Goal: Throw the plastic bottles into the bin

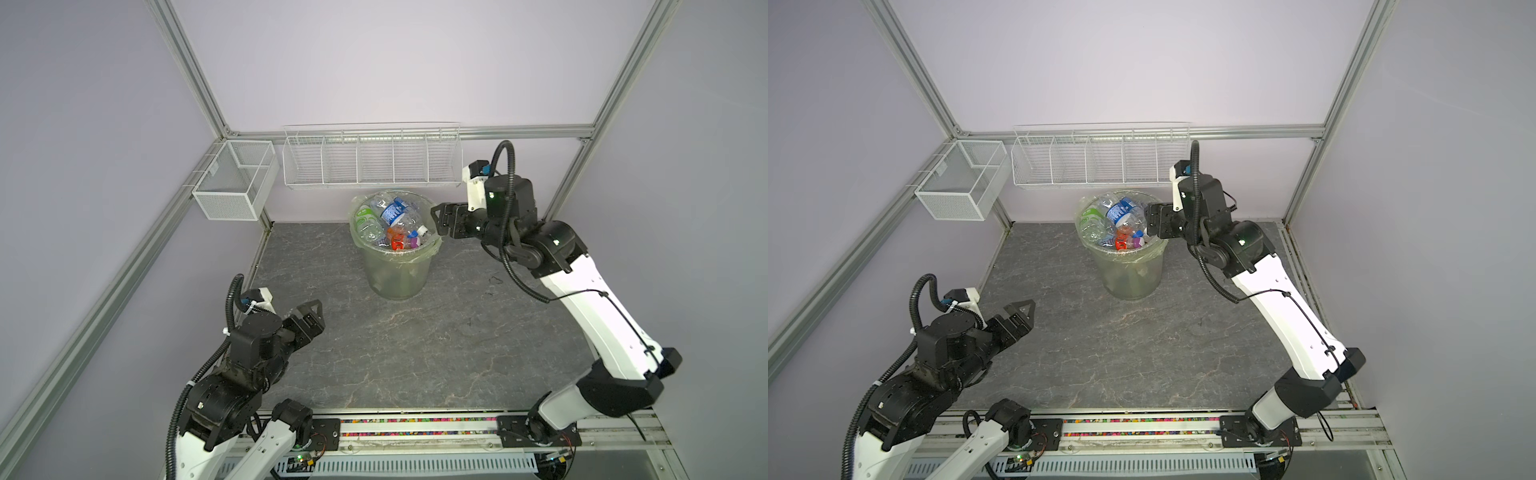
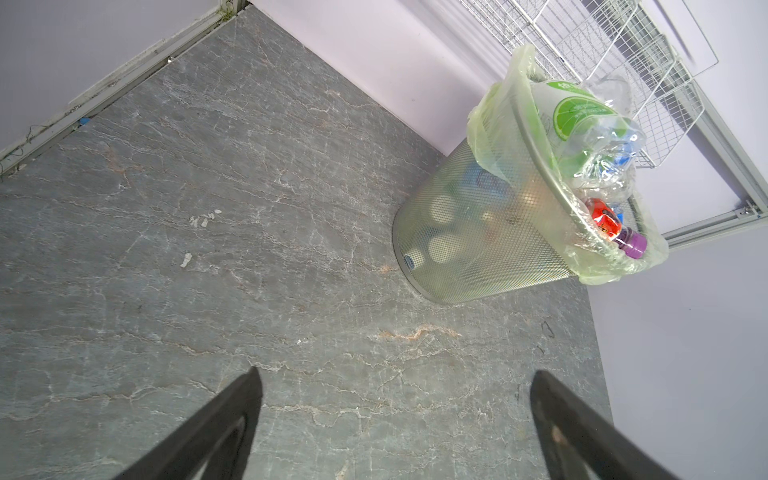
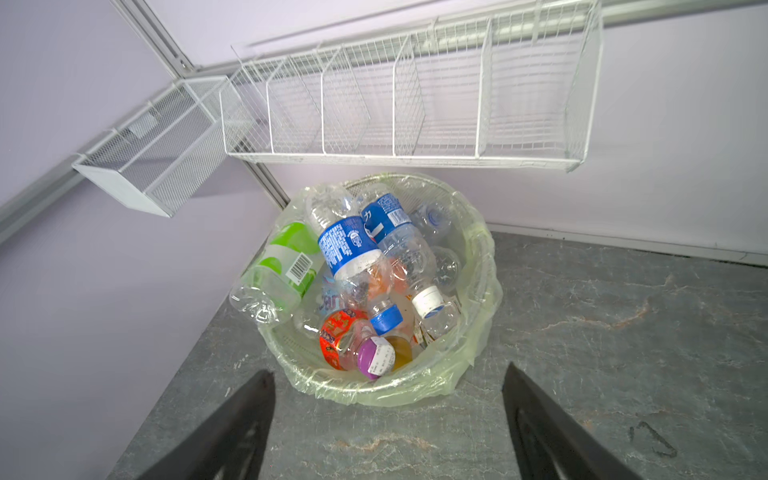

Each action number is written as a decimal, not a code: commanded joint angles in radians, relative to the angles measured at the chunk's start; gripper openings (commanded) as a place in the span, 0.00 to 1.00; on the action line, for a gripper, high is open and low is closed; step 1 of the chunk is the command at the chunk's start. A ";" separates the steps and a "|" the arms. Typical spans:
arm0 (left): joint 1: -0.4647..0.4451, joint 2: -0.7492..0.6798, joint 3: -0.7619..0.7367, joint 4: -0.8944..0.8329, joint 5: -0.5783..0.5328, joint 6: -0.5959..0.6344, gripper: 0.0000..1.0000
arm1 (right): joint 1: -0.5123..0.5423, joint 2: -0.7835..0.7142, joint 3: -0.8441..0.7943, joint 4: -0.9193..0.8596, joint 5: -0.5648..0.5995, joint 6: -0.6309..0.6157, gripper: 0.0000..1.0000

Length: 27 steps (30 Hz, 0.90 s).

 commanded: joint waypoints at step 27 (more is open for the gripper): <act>-0.003 0.066 0.068 0.088 -0.065 0.100 1.00 | 0.002 -0.600 -0.631 0.277 0.457 -0.212 0.88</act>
